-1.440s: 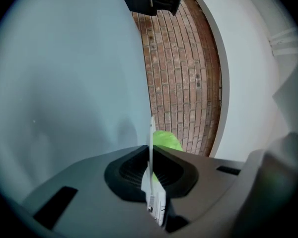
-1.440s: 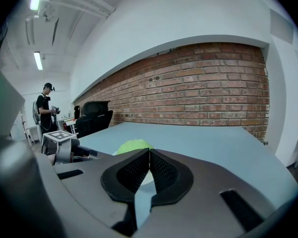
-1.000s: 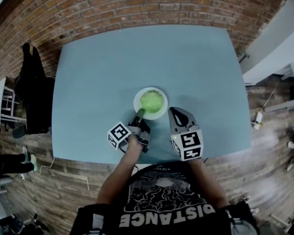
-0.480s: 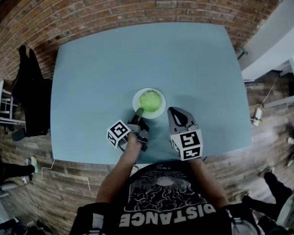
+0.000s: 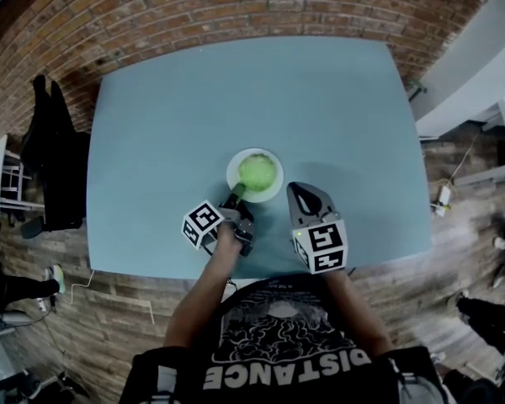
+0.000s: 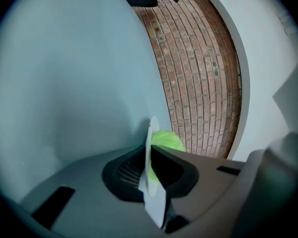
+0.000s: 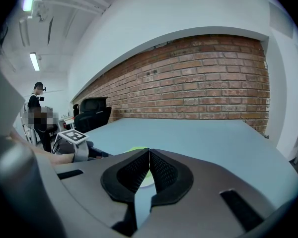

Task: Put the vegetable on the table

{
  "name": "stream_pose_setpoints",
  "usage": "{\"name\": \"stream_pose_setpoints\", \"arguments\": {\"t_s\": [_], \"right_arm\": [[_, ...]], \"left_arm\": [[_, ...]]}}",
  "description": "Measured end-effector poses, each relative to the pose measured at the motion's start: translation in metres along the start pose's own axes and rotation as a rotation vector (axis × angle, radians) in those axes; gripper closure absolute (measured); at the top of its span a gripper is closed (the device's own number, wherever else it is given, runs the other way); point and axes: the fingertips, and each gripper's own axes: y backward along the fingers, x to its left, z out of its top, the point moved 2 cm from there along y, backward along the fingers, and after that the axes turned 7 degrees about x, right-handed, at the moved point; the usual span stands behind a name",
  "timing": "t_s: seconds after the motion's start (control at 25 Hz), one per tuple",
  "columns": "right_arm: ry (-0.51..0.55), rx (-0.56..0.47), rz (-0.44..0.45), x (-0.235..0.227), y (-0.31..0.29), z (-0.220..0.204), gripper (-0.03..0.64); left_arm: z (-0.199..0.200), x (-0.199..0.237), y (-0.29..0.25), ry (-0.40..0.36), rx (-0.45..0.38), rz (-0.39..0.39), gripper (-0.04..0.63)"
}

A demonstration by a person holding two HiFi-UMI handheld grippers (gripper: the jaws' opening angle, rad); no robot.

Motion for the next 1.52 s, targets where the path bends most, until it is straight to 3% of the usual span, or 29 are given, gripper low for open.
{"name": "stream_pose_setpoints", "arguments": {"t_s": [0.92, 1.28, 1.52], "right_arm": [[-0.004, 0.0, 0.027, 0.001, -0.008, 0.003, 0.607], [-0.003, 0.007, 0.034, 0.004, -0.011, 0.002, 0.607], [-0.005, 0.007, 0.029, 0.002, -0.013, 0.002, 0.607]], "left_arm": [[0.004, 0.003, -0.003, -0.253, 0.075, 0.29, 0.554], [0.008, 0.0, -0.001, -0.414, 0.097, 0.384, 0.531], [0.01, -0.003, -0.002, -0.581, 0.111, 0.498, 0.515]]}}
